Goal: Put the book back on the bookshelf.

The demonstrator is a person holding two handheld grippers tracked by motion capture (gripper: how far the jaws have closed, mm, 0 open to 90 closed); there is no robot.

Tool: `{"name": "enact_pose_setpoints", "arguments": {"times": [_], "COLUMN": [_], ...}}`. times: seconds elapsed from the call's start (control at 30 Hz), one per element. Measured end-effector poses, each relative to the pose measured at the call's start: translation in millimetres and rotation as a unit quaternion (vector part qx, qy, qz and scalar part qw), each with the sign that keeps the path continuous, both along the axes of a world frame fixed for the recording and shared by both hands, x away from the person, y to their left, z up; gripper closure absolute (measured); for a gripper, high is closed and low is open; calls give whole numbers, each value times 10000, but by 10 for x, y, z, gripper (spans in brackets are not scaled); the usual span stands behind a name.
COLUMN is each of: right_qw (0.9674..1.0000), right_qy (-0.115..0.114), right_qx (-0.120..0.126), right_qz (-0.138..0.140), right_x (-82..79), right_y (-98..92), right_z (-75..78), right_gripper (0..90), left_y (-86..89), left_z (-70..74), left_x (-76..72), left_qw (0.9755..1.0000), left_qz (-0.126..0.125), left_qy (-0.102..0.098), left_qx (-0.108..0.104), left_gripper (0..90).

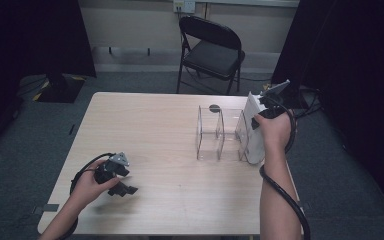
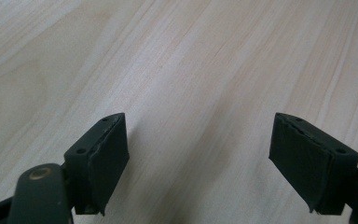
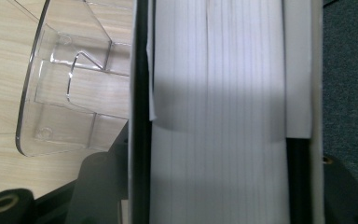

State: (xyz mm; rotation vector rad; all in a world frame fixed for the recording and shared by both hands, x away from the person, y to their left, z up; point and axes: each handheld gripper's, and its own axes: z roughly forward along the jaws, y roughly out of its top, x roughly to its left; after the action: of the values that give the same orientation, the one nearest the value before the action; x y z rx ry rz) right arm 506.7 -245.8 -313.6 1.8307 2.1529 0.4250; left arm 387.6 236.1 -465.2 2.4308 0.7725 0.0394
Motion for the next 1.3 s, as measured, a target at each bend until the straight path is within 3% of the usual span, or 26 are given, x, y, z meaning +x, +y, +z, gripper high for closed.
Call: {"name": "enact_pose_setpoints", "arguments": {"times": [0.4,0.63,1.3], "right_qw": [10000,9999,9997], "right_qy": [28,26,4], "right_qx": [-28,137,247], "right_qz": [22,34,59], "right_x": [-19,-48,-162], "right_y": [-12,-22,-65], "right_z": [-48,-44,-70], "right_gripper": [373,332,250], "left_y": [16,30,27], "left_z": [8,19,44], "left_x": [11,14,9], "left_qw": [10000,10000,10000], "left_qz": [13,18,5], "left_qy": [-22,-32,-84], "left_qx": [-13,5,-1], "left_gripper": [192,192,192]}}
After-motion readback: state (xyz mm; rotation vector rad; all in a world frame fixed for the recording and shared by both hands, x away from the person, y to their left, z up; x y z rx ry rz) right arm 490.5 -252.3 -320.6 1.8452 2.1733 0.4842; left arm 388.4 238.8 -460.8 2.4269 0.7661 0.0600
